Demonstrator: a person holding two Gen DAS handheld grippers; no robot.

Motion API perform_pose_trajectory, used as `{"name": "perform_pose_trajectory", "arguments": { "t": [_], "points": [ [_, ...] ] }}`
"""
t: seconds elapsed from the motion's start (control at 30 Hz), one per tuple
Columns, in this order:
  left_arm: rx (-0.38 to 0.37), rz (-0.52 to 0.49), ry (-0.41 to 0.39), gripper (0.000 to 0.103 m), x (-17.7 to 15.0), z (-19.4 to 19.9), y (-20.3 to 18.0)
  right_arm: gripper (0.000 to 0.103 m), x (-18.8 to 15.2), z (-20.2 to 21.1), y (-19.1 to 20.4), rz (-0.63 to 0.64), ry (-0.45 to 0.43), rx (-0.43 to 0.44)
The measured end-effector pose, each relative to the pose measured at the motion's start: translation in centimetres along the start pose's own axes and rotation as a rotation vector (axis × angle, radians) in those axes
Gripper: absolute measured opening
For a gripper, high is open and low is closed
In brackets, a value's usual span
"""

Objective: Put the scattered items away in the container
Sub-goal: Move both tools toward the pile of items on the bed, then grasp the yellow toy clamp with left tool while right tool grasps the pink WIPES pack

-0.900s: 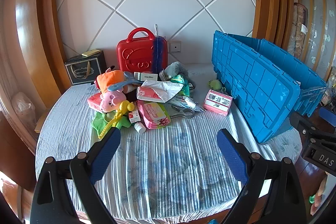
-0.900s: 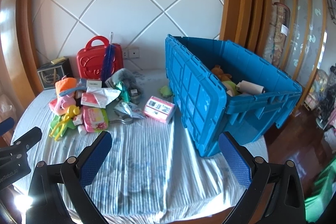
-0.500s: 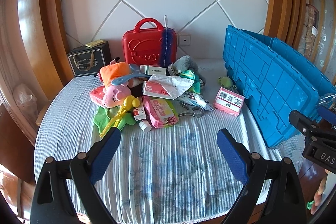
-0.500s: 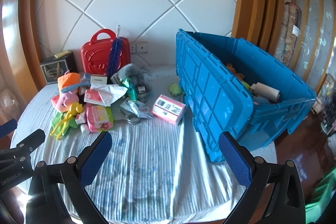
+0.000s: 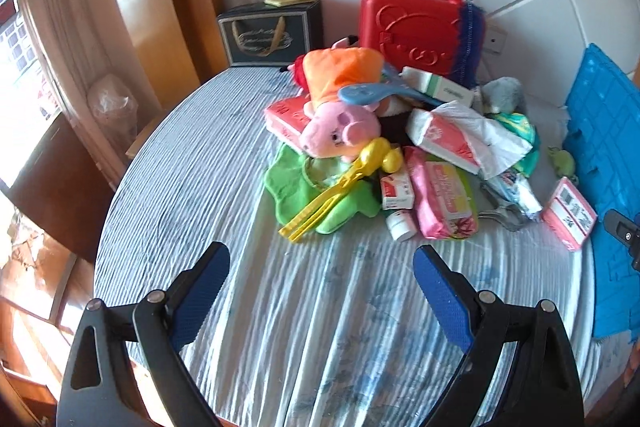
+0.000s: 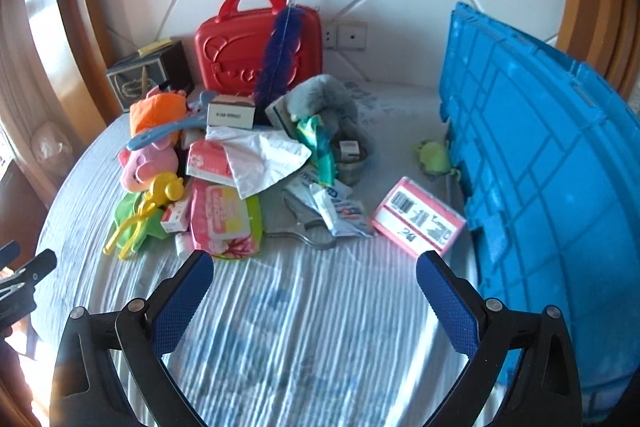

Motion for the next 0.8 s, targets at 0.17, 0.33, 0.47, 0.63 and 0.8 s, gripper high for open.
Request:
{"name": "perform_pose_trajectory", "arguments": {
  "t": [0.17, 0.33, 0.47, 0.63, 0.8],
  "points": [
    [0.034, 0.061, 0.047, 0.094, -0.3, -3.4, 2.8, 0.103, -0.3, -4.5, 3.8, 0.082, 0.102, 0.073],
    [0.025, 0.061, 0.096, 0.094, 0.3, -6.6, 4.1, 0.103, -0.6, -6.8, 6.5, 0.114, 0.150, 0.090],
    [-0.005, 0.032, 0.093, 0.094, 2.3, -8.2, 4.6, 0.103, 0.1, -7.6, 8.1, 0.101, 0.168, 0.097],
    [-0.020, -0.008, 0.037, 0.094, 8.1, -10.4, 5.5, 0.103, 3.8, -8.3, 8.5, 0.070, 0.129, 0.069],
    [-0.074, -0.023, 0.070, 0.094, 11.9, -13.7, 5.0, 0.103, 7.1, -10.8, 9.1, 0.076, 0.140, 0.039]
  ]
}}
Point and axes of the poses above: each gripper's, at about its wrist camera, not at the fingertips, and z roughly against the way its jaws point, y to its left, x to its top, the point moved 8 cm from there along -z, roughly the way its jaws point, and after that the axes turned 9 degrees about -x, right-handed, at the moved point
